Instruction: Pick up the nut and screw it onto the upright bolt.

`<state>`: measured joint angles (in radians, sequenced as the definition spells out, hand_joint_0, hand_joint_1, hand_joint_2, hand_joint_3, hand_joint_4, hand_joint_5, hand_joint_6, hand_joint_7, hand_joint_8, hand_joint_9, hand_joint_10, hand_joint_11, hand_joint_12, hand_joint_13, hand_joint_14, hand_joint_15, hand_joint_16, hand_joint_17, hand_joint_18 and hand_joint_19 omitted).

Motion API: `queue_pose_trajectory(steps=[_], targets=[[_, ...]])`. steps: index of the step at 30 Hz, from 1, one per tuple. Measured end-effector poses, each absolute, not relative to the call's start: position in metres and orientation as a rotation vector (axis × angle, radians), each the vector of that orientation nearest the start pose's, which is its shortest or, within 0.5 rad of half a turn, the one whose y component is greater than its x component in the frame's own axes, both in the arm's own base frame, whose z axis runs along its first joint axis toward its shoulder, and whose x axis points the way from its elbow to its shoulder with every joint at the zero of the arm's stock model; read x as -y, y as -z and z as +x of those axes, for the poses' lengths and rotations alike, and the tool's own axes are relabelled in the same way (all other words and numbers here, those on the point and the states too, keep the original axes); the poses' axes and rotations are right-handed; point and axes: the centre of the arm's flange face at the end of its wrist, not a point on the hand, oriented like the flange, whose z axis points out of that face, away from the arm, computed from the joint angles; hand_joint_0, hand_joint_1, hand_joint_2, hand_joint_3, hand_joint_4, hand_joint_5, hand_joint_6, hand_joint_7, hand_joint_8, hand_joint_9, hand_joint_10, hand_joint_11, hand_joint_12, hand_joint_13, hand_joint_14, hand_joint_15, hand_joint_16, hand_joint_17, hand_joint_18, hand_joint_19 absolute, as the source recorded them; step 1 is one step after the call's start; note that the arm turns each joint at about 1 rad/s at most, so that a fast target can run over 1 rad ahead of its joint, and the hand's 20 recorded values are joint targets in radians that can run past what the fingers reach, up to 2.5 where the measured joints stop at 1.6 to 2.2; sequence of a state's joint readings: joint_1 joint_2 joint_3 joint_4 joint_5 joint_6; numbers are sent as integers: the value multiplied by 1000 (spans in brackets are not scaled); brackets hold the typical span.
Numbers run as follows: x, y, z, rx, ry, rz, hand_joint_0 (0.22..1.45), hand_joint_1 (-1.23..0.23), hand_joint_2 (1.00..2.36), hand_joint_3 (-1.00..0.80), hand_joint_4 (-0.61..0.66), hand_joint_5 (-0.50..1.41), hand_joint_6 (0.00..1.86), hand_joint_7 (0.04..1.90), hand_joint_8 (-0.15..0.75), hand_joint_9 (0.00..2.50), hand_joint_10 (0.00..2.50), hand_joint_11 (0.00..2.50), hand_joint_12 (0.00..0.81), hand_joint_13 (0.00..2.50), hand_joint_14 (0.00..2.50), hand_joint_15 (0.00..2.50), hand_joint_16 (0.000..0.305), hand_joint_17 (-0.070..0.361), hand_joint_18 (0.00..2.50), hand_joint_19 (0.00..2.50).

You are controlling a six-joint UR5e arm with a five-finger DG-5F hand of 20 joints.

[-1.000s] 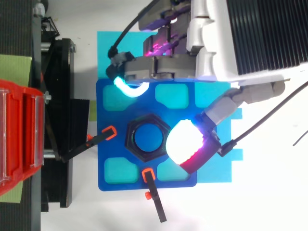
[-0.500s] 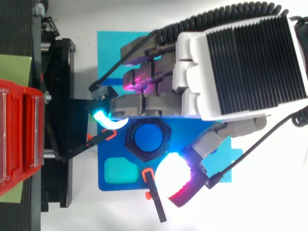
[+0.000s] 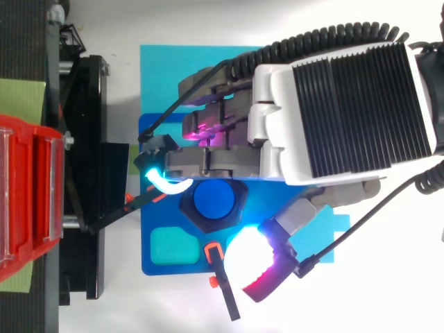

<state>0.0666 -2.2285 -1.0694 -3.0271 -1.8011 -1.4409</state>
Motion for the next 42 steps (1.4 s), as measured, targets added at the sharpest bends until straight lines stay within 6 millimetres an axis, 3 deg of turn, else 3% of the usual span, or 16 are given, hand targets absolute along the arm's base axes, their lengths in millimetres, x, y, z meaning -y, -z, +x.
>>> queue_pose_trajectory(steps=[7,15,18,26,30,32,35,42], targets=[[63,-330,743,-1630,-336,-126,509,-235,1000,-500,252,-23,505,1055,236,1005,0,0,185,860,0,0,20,45,587,121],[67,-329,743,-1634,-333,-123,519,-255,1000,-500,182,3,503,1395,247,1047,0,0,178,911,0,0,19,42,649,140],[70,-328,742,-1639,-331,-121,525,-266,1000,-500,130,20,507,1608,252,1125,0,0,170,945,0,0,17,38,719,137],[85,-329,738,-1643,-316,-138,538,-293,1000,-500,69,38,657,1304,251,1328,0,0,133,1108,0,0,12,26,899,189],[97,-330,737,-1639,-310,-148,541,-298,1000,-500,58,43,677,1259,253,1403,0,0,123,1165,1,0,10,23,954,217],[102,-332,736,-1635,-310,-152,541,-300,1000,-500,64,46,647,1317,258,1405,0,0,125,1166,0,0,11,24,954,218],[111,-340,736,-1625,-308,-159,539,-301,1000,-500,141,44,500,1603,274,1348,0,0,138,1124,0,0,12,28,911,204],[122,-363,737,-1612,-304,-176,526,-298,1000,-500,220,-43,504,1195,264,1200,0,0,165,1010,0,0,16,37,803,183]])
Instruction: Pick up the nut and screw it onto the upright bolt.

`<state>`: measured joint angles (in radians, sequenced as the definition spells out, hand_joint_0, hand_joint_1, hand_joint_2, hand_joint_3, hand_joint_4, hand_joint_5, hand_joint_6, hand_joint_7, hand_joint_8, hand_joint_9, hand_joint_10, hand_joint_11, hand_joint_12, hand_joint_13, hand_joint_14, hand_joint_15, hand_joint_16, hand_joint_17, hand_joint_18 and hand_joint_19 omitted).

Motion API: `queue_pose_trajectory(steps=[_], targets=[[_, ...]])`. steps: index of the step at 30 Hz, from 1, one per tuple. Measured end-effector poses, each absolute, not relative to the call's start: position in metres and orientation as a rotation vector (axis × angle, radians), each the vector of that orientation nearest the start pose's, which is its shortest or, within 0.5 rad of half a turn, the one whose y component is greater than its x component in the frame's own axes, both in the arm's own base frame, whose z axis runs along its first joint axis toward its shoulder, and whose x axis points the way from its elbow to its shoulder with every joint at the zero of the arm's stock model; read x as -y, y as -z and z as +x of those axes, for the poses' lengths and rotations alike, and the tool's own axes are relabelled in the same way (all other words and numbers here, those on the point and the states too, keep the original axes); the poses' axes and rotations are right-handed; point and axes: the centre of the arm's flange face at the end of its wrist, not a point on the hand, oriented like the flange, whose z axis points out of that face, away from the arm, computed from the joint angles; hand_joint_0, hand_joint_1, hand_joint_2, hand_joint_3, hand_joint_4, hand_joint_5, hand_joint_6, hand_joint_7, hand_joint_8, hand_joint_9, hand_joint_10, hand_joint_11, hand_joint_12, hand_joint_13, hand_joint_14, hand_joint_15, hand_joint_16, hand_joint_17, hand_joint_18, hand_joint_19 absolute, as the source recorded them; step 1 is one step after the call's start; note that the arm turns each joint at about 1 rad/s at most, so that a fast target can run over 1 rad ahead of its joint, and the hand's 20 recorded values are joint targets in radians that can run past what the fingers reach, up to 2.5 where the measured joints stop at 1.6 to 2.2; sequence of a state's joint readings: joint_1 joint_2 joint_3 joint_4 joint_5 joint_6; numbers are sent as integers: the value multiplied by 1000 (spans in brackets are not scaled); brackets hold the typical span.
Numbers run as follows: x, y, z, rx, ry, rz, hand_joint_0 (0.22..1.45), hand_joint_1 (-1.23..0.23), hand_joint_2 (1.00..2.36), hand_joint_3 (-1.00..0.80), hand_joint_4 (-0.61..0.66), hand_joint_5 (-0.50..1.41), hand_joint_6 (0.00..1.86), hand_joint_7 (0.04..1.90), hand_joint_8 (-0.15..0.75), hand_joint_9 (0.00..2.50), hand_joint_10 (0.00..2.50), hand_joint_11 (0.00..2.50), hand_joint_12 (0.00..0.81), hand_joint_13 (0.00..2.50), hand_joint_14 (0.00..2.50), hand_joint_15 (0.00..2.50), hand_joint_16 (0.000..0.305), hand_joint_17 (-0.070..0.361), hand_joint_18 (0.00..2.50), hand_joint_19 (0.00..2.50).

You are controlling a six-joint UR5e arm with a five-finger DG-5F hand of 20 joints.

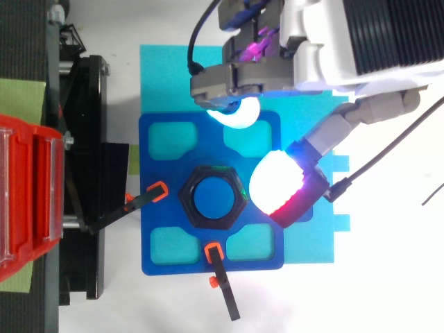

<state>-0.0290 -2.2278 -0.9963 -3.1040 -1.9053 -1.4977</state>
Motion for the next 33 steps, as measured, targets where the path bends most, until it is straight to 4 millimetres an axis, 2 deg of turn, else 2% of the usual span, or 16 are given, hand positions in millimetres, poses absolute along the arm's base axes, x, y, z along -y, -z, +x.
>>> queue_pose_trajectory(steps=[6,13,19,27,33], targets=[[117,-367,740,-1599,-300,-180,520,-288,1000,-500,227,-67,504,859,249,1175,0,0,161,988,0,0,18,41,779,189],[103,-357,745,-1577,-315,-155,510,-272,1000,-500,199,-101,502,668,219,988,0,0,176,895,0,0,20,46,681,153],[86,-354,748,-1571,-337,-144,496,-234,1000,-500,165,-136,501,578,190,744,0,0,199,699,0,0,22,49,459,7],[69,-349,748,-1594,-348,-137,483,-192,1000,-500,119,-180,500,521,161,477,0,0,239,447,0,0,25,56,77,0],[66,-337,745,-1613,-352,-133,478,-185,1000,-500,134,-177,500,532,160,434,0,0,245,415,0,0,26,58,36,0]])
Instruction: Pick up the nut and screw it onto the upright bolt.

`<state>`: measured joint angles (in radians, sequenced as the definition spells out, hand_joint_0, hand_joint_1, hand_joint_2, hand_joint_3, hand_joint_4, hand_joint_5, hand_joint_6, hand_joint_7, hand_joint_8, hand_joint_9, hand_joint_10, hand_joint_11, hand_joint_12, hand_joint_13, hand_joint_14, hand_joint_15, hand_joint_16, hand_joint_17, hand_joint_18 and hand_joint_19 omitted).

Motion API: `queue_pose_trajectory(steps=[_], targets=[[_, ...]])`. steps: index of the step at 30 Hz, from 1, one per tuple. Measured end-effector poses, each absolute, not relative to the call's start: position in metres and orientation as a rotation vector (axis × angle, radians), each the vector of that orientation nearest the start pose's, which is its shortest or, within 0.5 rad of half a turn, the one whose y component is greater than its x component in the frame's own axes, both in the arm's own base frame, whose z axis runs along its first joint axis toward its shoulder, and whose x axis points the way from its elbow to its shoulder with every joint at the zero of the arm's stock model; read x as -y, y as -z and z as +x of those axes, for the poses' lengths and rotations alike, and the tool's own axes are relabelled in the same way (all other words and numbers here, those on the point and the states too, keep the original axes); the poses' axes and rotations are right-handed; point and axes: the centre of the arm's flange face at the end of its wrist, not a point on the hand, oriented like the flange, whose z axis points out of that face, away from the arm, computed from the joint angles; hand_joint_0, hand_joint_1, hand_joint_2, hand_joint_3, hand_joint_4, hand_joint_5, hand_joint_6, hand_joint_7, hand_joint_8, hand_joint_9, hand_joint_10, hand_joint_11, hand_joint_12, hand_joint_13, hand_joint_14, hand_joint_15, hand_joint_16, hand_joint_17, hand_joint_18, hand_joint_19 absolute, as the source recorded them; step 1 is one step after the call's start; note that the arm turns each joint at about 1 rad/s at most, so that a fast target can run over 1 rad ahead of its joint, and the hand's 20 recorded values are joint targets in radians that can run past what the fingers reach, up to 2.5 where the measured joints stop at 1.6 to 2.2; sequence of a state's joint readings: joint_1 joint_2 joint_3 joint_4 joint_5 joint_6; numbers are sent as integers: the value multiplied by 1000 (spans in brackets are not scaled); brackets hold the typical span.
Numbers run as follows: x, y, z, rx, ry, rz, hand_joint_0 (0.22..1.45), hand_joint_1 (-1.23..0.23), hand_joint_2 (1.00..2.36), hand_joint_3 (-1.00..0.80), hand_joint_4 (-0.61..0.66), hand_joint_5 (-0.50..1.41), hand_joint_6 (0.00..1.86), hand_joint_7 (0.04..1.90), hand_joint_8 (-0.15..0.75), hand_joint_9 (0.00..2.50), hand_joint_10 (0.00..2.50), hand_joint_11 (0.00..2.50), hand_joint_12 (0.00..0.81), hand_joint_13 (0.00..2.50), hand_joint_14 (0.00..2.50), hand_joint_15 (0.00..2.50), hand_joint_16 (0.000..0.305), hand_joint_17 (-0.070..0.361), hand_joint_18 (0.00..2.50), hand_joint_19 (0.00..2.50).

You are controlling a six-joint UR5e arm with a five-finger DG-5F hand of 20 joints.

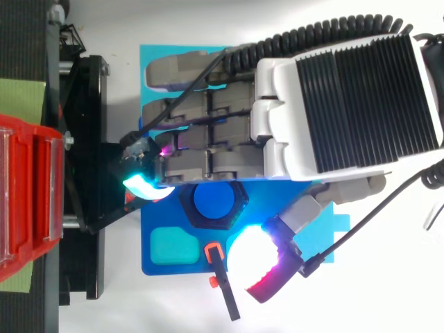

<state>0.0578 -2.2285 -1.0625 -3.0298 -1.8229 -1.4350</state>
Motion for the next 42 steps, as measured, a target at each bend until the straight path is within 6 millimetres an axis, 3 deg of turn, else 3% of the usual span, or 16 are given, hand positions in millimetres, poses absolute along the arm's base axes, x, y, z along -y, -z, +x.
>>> queue_pose_trajectory(steps=[11,14,15,16,24,34,36,42], targets=[[65,-326,741,-1641,-356,-132,479,-194,1000,-500,177,-146,501,629,184,489,0,0,245,481,0,0,25,55,102,0],[65,-325,741,-1642,-354,-131,488,-206,1000,-500,195,-114,503,793,188,497,0,0,243,506,0,0,24,53,125,0],[66,-325,741,-1643,-353,-131,501,-222,1000,-500,207,-91,503,1077,193,496,0,0,239,522,0,0,23,52,141,0],[66,-325,741,-1643,-352,-130,504,-226,1000,-500,198,-86,503,1138,195,495,0,0,240,531,0,0,23,51,155,0],[70,-324,739,-1656,-346,-128,509,-234,1000,-500,161,-51,500,1379,206,522,0,0,236,577,0,0,22,49,216,0],[81,-323,737,-1660,-335,-129,521,-268,1000,-500,127,-31,642,1304,234,748,0,0,204,759,0,0,19,43,464,19],[85,-323,736,-1662,-328,-134,547,-295,1000,-500,97,16,610,1445,239,924,0,0,174,876,0,0,13,30,570,28],[101,-324,731,-1669,-310,-154,556,-326,1000,-500,58,50,662,1281,239,1304,0,0,124,1096,0,0,5,12,803,92]])
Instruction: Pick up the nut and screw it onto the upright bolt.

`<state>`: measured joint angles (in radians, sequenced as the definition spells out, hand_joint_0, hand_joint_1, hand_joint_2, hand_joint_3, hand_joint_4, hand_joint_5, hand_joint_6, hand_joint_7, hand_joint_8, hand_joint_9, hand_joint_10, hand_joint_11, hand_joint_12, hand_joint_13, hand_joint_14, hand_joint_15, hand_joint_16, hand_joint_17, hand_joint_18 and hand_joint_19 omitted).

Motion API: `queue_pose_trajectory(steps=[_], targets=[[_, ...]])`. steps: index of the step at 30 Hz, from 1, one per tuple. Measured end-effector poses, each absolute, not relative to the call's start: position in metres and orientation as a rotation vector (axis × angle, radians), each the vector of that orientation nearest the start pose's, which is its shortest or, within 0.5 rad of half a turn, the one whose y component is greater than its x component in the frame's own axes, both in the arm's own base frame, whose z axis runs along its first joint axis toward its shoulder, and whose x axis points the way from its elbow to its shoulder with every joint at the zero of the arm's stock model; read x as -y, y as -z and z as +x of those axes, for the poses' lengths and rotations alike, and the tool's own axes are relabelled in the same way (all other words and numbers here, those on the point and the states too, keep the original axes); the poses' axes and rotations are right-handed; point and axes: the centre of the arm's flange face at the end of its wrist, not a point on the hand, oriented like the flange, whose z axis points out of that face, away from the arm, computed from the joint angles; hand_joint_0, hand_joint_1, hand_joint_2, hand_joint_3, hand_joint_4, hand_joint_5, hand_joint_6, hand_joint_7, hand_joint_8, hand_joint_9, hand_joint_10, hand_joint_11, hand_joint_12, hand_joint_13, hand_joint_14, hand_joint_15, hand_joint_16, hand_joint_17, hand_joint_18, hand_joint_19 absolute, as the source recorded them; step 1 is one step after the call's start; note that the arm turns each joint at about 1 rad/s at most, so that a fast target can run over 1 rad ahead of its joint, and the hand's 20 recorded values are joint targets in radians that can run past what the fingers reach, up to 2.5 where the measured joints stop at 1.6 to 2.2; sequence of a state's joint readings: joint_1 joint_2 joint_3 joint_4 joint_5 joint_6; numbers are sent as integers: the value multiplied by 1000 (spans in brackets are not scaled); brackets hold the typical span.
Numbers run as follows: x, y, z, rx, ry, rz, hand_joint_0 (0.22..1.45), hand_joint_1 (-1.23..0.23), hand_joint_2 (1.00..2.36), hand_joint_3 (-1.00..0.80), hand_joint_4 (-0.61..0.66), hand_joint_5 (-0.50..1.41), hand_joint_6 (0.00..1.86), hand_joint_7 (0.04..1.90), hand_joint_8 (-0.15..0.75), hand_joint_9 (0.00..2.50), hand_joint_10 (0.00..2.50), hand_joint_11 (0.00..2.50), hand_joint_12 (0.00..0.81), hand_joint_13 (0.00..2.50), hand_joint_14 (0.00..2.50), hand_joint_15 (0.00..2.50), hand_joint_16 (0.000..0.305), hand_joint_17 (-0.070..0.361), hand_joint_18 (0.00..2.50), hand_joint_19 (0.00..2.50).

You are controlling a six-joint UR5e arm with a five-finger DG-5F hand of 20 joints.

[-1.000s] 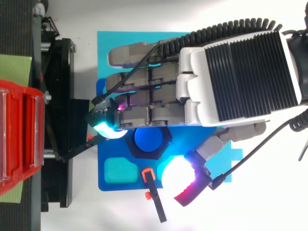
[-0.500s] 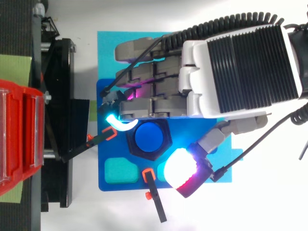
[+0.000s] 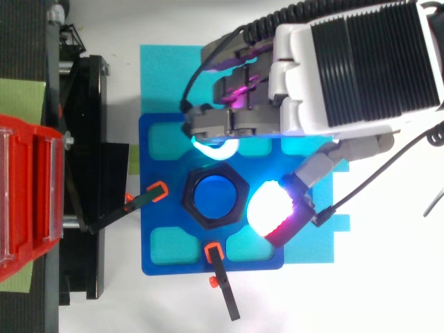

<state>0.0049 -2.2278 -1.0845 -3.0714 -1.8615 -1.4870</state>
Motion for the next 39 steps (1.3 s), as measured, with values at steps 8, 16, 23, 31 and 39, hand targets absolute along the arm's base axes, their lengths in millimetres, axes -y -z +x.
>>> queue_pose_trajectory(steps=[8,16,23,31,39], targets=[[117,-338,731,-1663,-289,-172,538,-319,1000,-500,144,53,502,1536,258,1332,0,0,144,1058,0,0,9,20,790,108],[123,-357,733,-1645,-278,-183,522,-310,1000,-500,257,-42,504,961,245,1161,0,0,161,972,0,0,15,34,709,117],[111,-359,741,-1600,-289,-191,519,-308,1000,-500,212,-70,502,732,235,1130,0,0,158,944,0,0,16,36,685,104],[81,-340,748,-1588,-351,-177,517,-305,1000,-500,210,-68,502,704,235,1148,0,0,156,932,0,0,16,36,663,90],[72,-335,748,-1598,-366,-174,521,-308,1000,-500,213,-55,503,754,241,1211,0,0,154,946,0,0,15,34,667,91]])
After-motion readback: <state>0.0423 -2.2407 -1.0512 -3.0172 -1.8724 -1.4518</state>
